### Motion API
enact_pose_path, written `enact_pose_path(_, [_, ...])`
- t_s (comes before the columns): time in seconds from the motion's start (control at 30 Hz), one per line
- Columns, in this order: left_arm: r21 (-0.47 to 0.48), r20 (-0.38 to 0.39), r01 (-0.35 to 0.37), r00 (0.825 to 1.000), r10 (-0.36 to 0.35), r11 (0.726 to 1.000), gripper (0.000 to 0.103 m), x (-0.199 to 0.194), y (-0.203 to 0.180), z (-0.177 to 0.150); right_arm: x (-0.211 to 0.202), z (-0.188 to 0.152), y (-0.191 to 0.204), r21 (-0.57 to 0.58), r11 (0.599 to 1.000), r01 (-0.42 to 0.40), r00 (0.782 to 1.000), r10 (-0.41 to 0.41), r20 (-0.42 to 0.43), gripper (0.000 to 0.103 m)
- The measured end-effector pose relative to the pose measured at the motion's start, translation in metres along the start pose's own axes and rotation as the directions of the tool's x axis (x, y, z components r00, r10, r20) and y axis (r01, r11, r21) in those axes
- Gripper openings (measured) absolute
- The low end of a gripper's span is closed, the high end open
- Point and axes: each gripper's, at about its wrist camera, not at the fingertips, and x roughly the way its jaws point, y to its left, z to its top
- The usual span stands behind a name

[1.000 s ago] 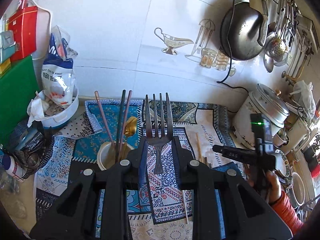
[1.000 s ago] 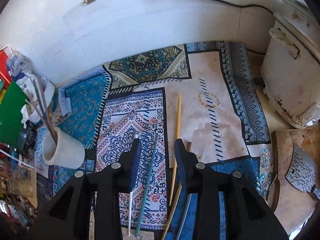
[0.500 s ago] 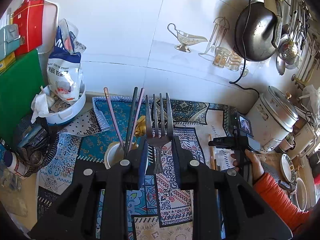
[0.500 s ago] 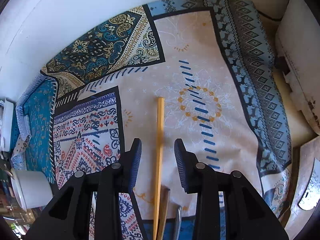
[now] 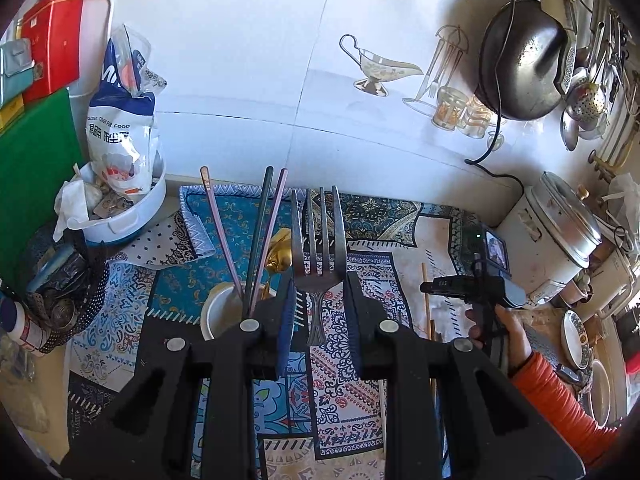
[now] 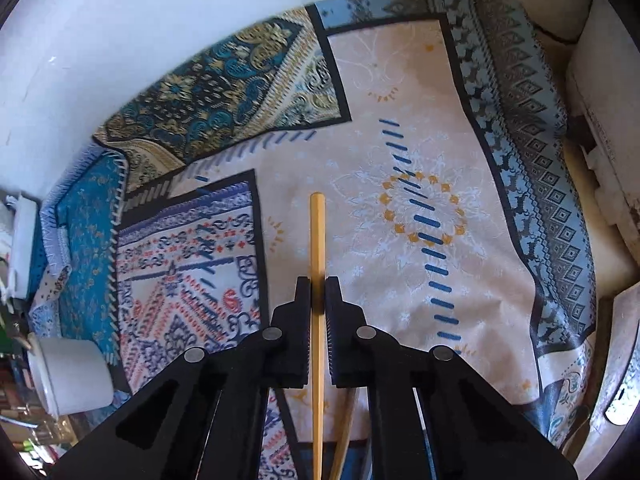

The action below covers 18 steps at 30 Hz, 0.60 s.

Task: Organize utensils
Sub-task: 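Carry the fork and wooden chopstick toward the white cup with both tools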

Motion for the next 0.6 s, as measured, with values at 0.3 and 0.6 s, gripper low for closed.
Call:
enact_pose_path(0.3, [0.041,0.018,0.020,1.000,-0.021,0.999,0.023,-0.011,-0.004,0.006,-0.092,-0.017,0.022,-0.087,0.995,-0.045,0.980,0.061,0.189,0.006])
enact_pose_path(0.6, [0.055,0.051,0.027,0.998,-0.030,0.998,0.023,-0.025,0.009,0.016,-0.161,-0.020,0.082,-0.187,0.980,-0.072,0.919,0.138,0.369,0.006])
